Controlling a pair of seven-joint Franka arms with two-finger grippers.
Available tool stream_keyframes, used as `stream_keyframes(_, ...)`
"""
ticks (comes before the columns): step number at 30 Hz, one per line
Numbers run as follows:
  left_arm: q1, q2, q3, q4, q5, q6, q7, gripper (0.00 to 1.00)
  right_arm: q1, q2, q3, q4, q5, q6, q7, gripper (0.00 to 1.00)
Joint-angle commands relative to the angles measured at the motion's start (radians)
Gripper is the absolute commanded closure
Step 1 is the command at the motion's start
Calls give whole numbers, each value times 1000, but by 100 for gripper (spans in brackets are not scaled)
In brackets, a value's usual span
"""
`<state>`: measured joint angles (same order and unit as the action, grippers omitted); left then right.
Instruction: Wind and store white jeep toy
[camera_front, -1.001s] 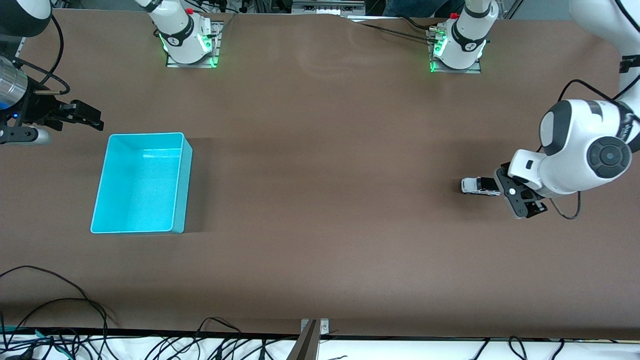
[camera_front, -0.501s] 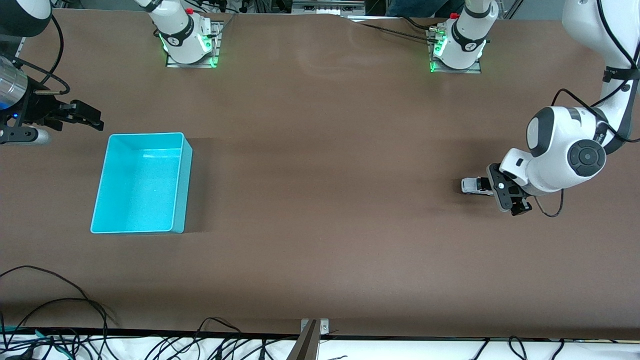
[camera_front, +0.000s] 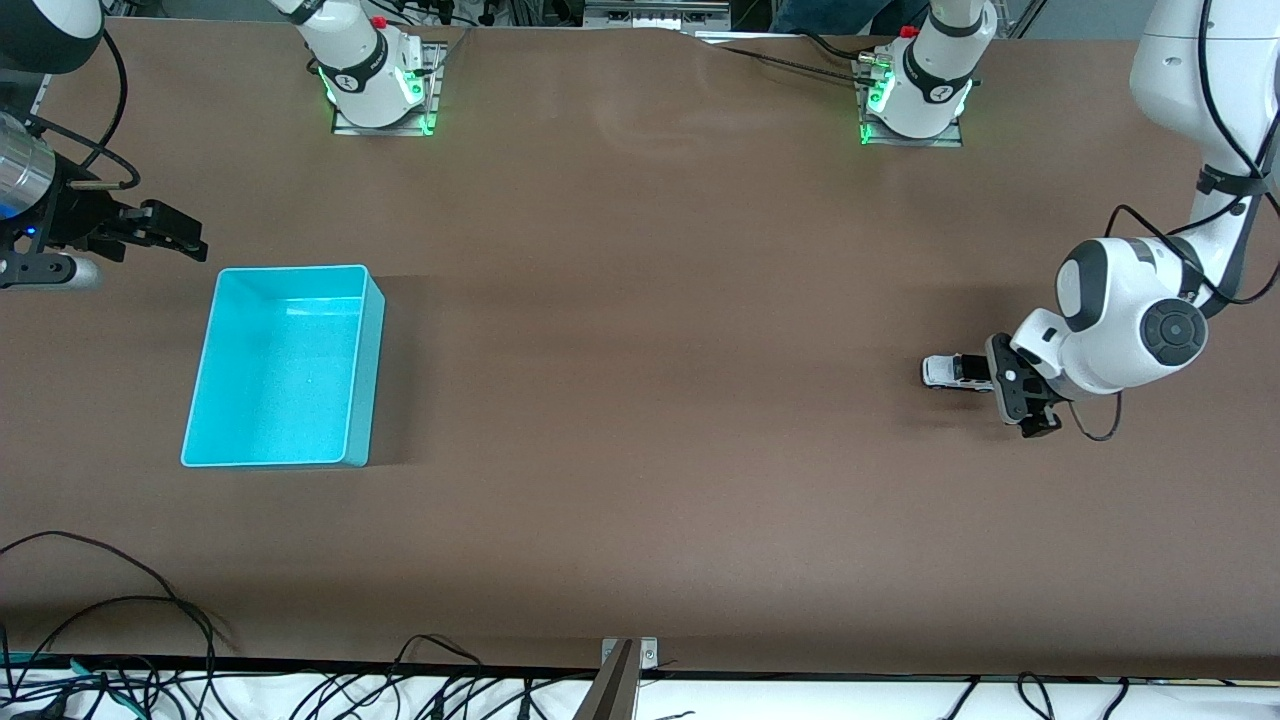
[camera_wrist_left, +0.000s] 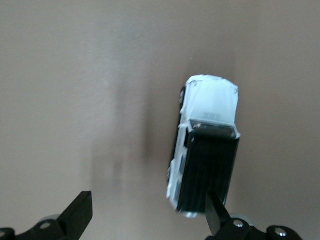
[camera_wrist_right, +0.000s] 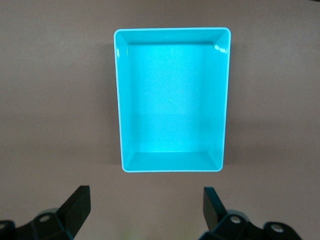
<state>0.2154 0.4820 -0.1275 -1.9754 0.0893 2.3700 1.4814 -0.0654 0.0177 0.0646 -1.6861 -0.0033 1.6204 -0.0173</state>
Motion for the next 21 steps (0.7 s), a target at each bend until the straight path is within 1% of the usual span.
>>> stream_keyframes(1,59,-20,-61,-37,-52,17,54,0,-5,10,3,23,17,-8,8,0)
stream_keyframes(7,88,-22,-80,-40,-52,9,72,0,-5,10,3,23,17,-8,8,0)
stream_keyframes(14,93,-51,-84,-88,-63,8,74,0,-5,10,3,25,17,-8,8,0)
stream_keyframes(16,101,-53,-107,-95,-68,9,83,0,-5,10,3,25,19,-8,8,0)
stream_keyframes(21,159,-49,-168,-103,-68,17,92,0,-5,10,3,25,19,-8,8,0)
